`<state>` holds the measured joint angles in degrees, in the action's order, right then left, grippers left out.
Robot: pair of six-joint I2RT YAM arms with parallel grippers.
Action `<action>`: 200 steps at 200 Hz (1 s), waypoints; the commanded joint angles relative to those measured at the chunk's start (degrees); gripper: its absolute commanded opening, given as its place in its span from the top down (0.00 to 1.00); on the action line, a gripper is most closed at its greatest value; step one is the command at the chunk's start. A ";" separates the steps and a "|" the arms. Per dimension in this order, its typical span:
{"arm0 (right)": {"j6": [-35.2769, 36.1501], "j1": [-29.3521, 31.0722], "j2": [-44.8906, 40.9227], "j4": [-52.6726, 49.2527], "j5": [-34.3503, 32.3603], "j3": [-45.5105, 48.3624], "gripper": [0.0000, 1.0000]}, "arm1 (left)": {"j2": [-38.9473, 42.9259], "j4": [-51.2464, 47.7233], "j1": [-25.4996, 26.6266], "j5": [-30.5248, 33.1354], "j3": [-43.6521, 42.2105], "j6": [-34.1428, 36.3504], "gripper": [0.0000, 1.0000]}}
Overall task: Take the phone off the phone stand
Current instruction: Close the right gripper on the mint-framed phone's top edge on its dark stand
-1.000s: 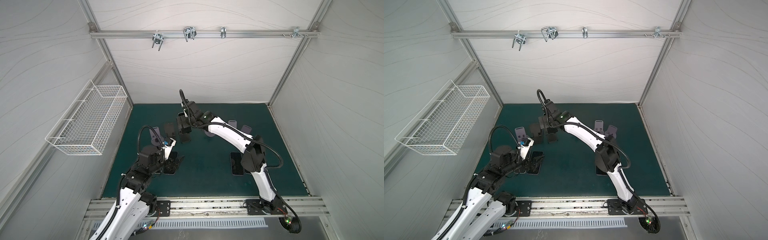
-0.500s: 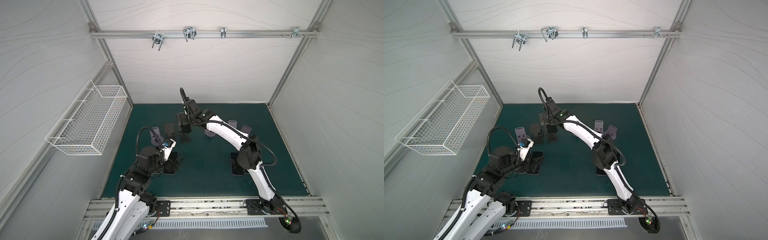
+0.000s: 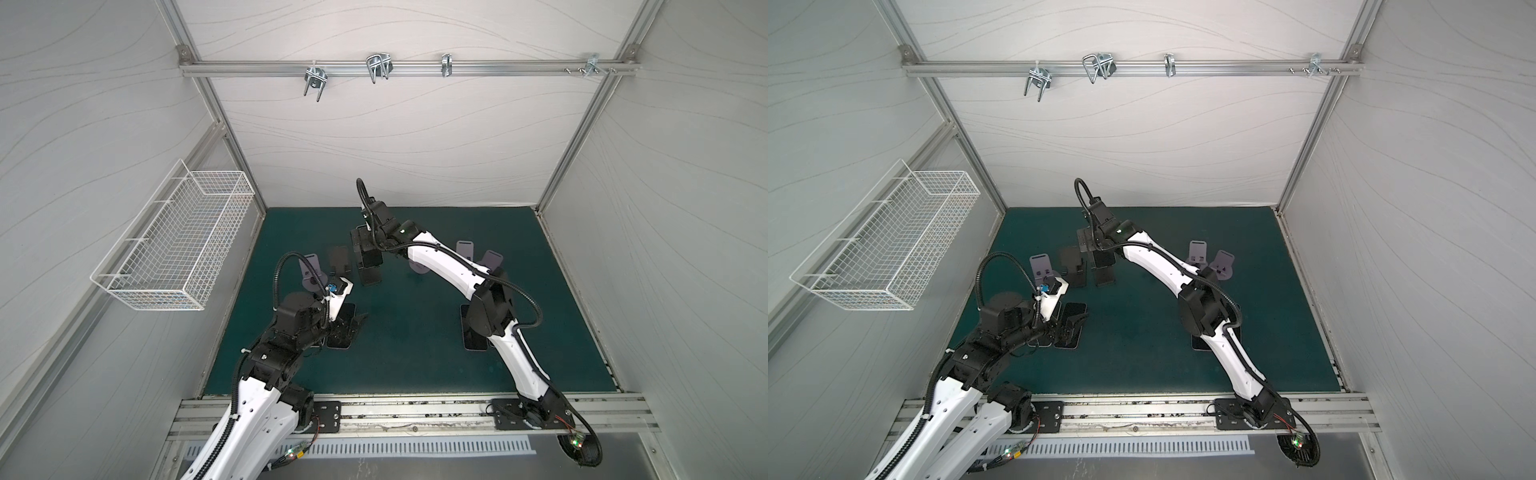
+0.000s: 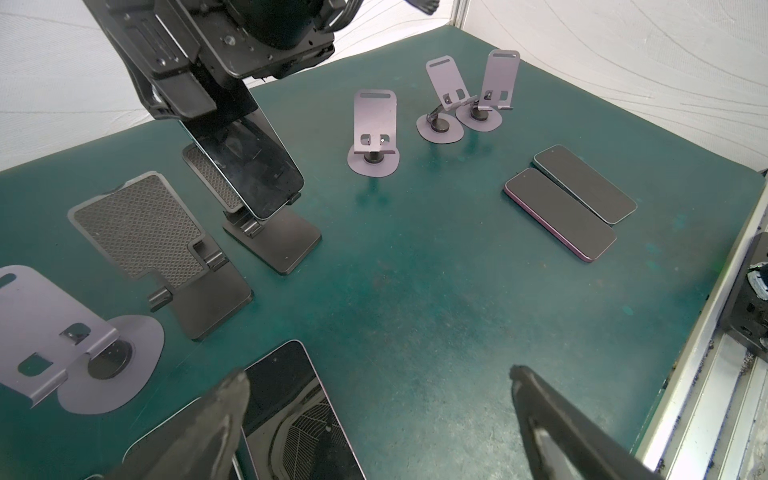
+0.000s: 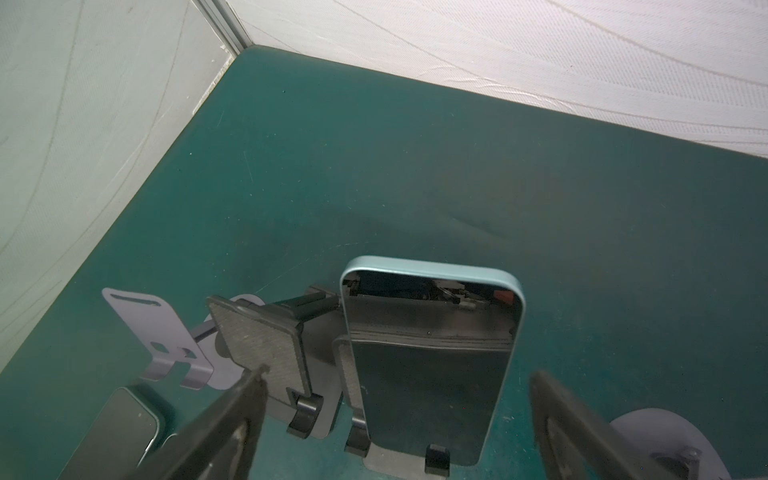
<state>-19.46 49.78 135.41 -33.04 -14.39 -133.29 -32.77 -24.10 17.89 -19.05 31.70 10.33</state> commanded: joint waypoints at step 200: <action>1.41 -1.70 5.81 -0.60 0.63 -5.30 0.01 | -0.44 1.77 -0.31 2.60 1.63 0.75 0.01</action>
<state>-19.29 48.47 139.70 -33.04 -14.04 -136.59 -33.21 -24.05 17.87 -17.17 31.70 10.31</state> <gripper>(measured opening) 0.988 0.988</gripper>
